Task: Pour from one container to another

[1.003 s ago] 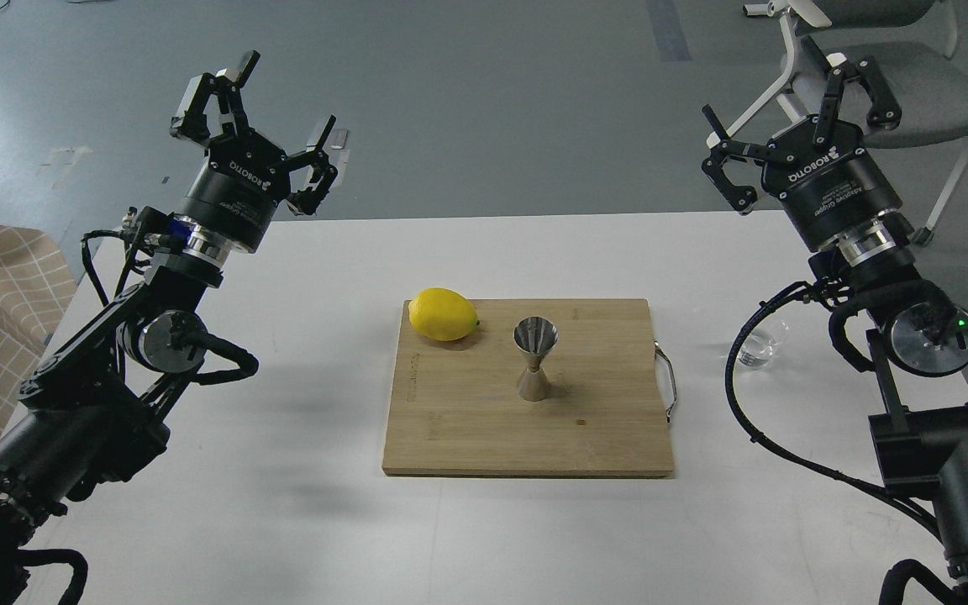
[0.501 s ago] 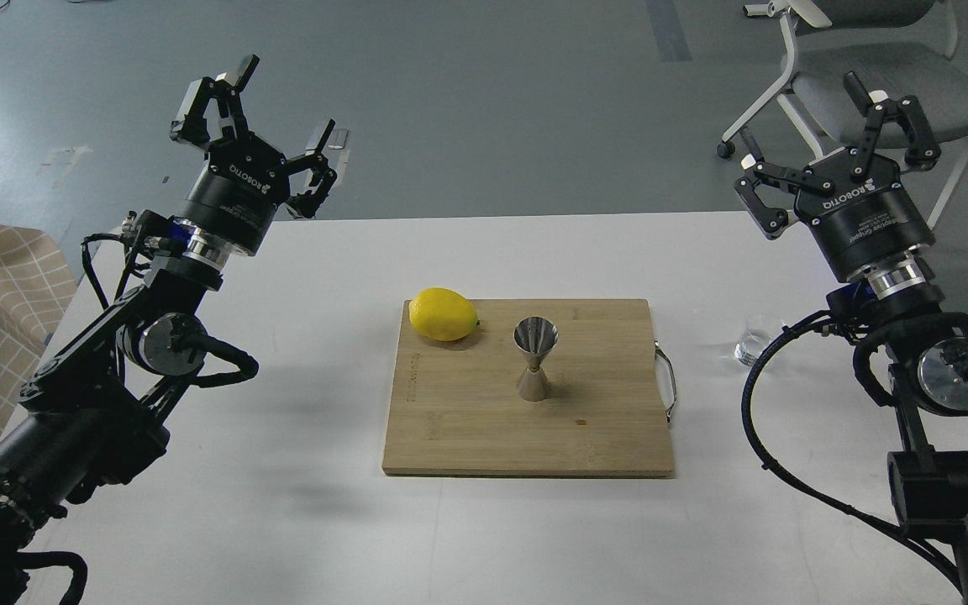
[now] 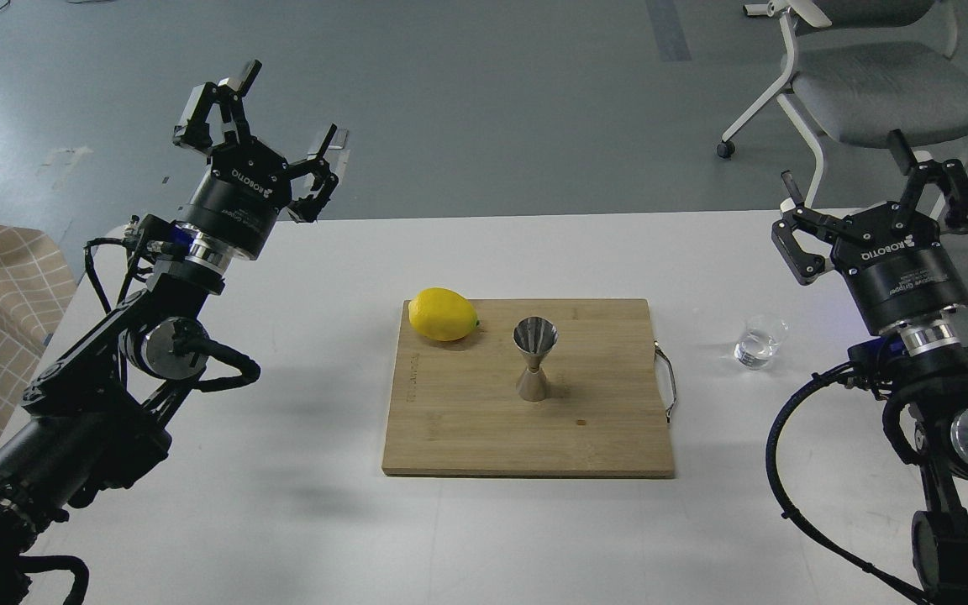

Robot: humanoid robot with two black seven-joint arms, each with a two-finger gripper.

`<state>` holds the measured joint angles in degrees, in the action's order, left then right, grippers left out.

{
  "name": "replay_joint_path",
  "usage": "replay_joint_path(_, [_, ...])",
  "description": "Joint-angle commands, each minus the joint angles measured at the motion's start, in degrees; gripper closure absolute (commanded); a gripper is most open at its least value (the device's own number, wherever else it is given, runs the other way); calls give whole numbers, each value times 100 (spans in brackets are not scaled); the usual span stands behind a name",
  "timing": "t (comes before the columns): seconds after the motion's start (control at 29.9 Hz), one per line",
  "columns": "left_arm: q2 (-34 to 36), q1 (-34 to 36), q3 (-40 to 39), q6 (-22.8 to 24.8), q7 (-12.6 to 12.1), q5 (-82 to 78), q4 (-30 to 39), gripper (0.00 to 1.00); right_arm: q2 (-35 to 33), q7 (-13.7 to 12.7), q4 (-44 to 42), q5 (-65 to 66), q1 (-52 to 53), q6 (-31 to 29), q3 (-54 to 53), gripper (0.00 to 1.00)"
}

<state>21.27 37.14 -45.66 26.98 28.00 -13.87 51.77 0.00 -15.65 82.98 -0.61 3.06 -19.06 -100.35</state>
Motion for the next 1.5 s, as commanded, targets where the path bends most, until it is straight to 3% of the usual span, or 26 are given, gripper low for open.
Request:
replay_joint_path(0.0, [0,-5,-5,0,0,-2,0,2,0,0,51,-202,-271,-1,-46,0])
replay_joint_path(0.5, [-18,-22,4,-9,0,-2,0,2,0,35,43,-818,-966,218,-11,0])
replay_joint_path(0.84, [-53,-22,4,-9,0,-2,0,2,0,123,7,-809,-957,1544,-29,1])
replay_joint_path(1.47, [-53,-48,30,-9,0,-2,0,2,0,123,25,-774,-1062,2161,138,1])
